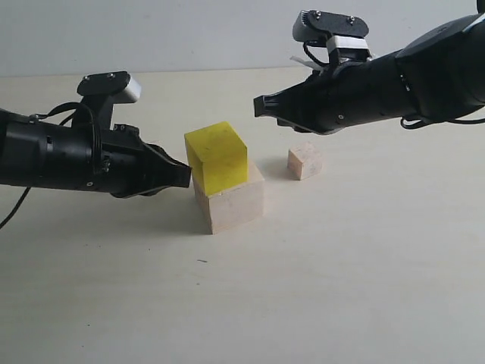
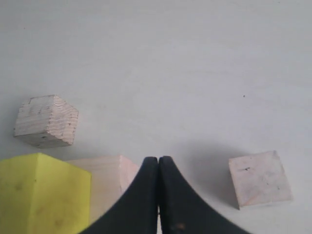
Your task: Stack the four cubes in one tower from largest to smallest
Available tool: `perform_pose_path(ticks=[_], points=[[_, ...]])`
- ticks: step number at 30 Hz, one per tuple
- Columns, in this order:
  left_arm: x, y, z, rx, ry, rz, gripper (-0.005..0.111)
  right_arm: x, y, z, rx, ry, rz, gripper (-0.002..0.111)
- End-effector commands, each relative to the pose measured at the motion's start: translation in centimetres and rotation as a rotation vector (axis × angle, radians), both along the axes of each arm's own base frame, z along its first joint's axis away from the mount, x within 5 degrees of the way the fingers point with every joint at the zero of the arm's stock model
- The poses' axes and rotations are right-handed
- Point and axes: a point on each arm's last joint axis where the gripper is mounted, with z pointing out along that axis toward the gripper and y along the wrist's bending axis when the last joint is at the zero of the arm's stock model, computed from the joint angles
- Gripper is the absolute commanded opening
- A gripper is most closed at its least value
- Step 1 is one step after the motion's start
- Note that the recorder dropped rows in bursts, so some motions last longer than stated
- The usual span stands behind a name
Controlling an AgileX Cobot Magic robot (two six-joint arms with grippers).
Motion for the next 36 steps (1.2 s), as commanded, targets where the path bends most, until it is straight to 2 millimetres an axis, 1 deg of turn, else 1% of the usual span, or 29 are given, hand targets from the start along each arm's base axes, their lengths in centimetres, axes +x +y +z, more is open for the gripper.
perform_pose_path(ticks=[1, 6, 19, 28, 36], points=[[0.6, -0.5, -0.1, -0.018, 0.001, -0.015, 0.000, -0.2, -0.1, 0.1, 0.000, 0.003, 0.011, 0.000], [1.2, -0.9, -0.1, -0.025, -0.003, -0.018, 0.000, -0.3, -0.1, 0.0, 0.002, 0.008, 0.022, 0.000], [1.6, -0.9, -0.8, 0.004, 0.002, -0.011, 0.000, -0.6, 0.2, 0.0, 0.023, 0.033, 0.059, 0.000], [2.3, -1.2, -0.3, -0.003, -0.020, -0.012, 0.000, -0.7, 0.3, 0.0, 0.028, 0.038, 0.066, 0.000], [2.6, -1.1, -0.6, 0.028, -0.030, 0.003, 0.000, -0.7, 0.3, 0.0, 0.028, 0.038, 0.066, 0.000]])
